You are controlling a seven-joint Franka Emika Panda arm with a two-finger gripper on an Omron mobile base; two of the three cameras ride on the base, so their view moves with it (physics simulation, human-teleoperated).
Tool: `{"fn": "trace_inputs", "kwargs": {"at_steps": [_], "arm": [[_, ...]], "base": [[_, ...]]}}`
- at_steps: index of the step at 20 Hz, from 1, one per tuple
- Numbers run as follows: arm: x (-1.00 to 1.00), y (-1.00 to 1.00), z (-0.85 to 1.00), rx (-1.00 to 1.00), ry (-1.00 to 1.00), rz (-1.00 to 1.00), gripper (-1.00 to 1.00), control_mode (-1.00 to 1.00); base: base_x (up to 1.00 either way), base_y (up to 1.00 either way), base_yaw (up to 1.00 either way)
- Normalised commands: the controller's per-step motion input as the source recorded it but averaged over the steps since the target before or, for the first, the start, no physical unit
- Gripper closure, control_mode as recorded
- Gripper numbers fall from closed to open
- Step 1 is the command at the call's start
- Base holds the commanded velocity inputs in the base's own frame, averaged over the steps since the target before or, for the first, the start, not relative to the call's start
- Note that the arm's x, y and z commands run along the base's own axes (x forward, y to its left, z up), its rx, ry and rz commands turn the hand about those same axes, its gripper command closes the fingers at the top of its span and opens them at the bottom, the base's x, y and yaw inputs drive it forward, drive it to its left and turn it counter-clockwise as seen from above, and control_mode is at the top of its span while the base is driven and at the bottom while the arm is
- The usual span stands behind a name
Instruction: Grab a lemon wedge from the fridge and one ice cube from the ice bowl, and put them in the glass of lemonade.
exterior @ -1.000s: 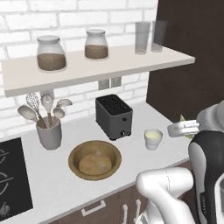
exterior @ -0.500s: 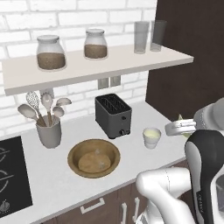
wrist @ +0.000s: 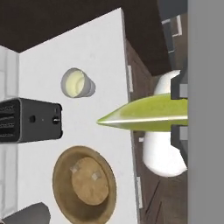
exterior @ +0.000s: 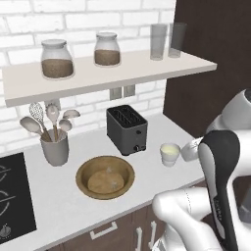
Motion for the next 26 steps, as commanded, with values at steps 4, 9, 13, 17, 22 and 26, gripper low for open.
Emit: {"fn": "trace_inputs", "kwargs": {"at_steps": [4, 9, 13, 17, 22, 26], "arm": [[0.36, -0.04, -0.06, -0.31, 0.09, 0.42, 1.00, -1.00], [0.37, -0.26, -0.01, -0.35, 0.00, 0.59, 1.00, -1.00], [0.00, -0.42, -0.21, -0.39, 0.00, 0.57, 1.00, -1.00], [-0.03, -0.21, -0.26, -0.39, -0.01, 0.49, 1.00, -1.00], [0.00, 0.00, 0.00, -0.44, 0.07, 0.44, 1.00, -1.00], [0.03, 0.00, -0.06, -0.49, 0.17, 0.37, 1.00, -1.00]], "base": [[0.00, 0.00, 0.00], [0.00, 0.00, 0.00], [0.00, 0.00, 0.00], [0.00, 0.00, 0.00], [0.00, 0.00, 0.00], [0.00, 0.00, 0.00]]}}
